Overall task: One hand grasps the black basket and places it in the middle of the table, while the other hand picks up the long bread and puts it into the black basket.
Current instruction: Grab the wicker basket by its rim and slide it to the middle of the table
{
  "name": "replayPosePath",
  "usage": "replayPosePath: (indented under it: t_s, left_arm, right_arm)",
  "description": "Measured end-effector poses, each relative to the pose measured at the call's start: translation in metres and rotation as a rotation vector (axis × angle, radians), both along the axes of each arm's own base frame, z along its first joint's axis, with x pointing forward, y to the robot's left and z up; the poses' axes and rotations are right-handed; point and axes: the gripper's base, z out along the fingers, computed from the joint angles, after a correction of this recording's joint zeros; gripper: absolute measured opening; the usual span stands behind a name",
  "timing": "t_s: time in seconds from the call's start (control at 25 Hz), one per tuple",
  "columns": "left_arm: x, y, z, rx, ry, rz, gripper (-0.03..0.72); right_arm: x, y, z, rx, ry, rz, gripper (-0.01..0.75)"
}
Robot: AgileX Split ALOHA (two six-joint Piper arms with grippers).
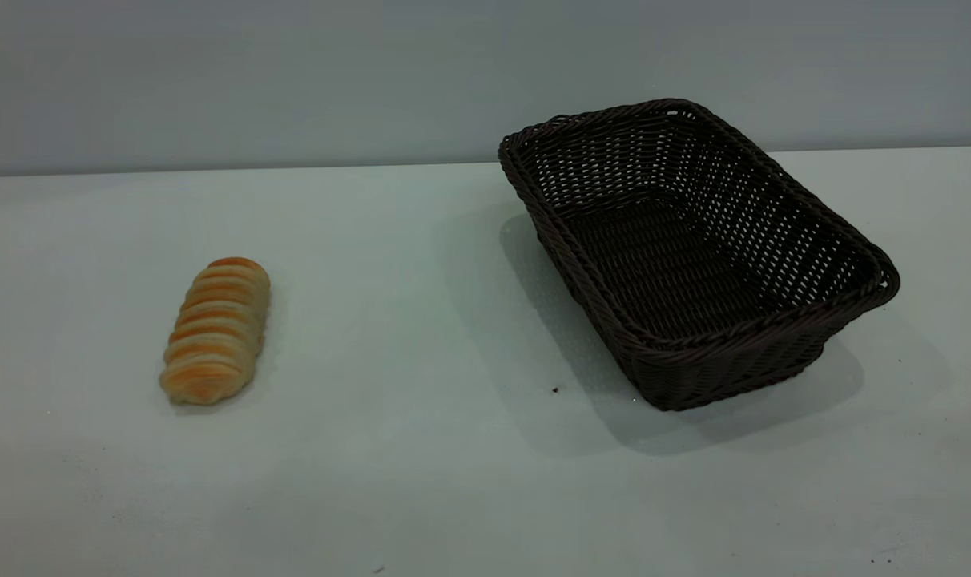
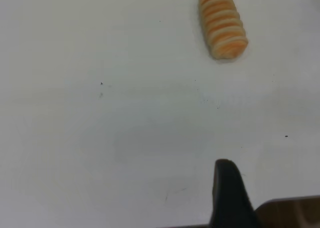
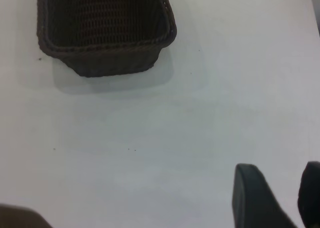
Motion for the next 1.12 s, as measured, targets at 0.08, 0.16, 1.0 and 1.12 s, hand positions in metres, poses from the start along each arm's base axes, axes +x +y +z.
replayPosePath:
  t_s: [0.08, 0.16, 1.0, 1.12]
  left_arm:
    - [0.0000, 0.0000, 0.0000, 0.000, 0.000, 0.000, 0.466]
    - [0.0000, 0.0000, 0.0000, 0.000, 0.000, 0.000, 0.466]
    - [0.0000, 0.0000, 0.0000, 0.000, 0.000, 0.000, 0.466]
    - [0.0001, 0.0000, 0.0001, 0.014, -0.002, -0.011, 0.466]
  right_arm:
    - [0.0000, 0.0000, 0.0000, 0.000, 0.000, 0.000, 0.239]
    - [0.0000, 0.0000, 0.0000, 0.000, 0.000, 0.000, 0.239]
    - [0.0000, 0.0001, 0.0000, 0.001, 0.000, 0.000, 0.239]
    - [0.0000, 0.0002, 0.0000, 0.002, 0.000, 0.001, 0.239]
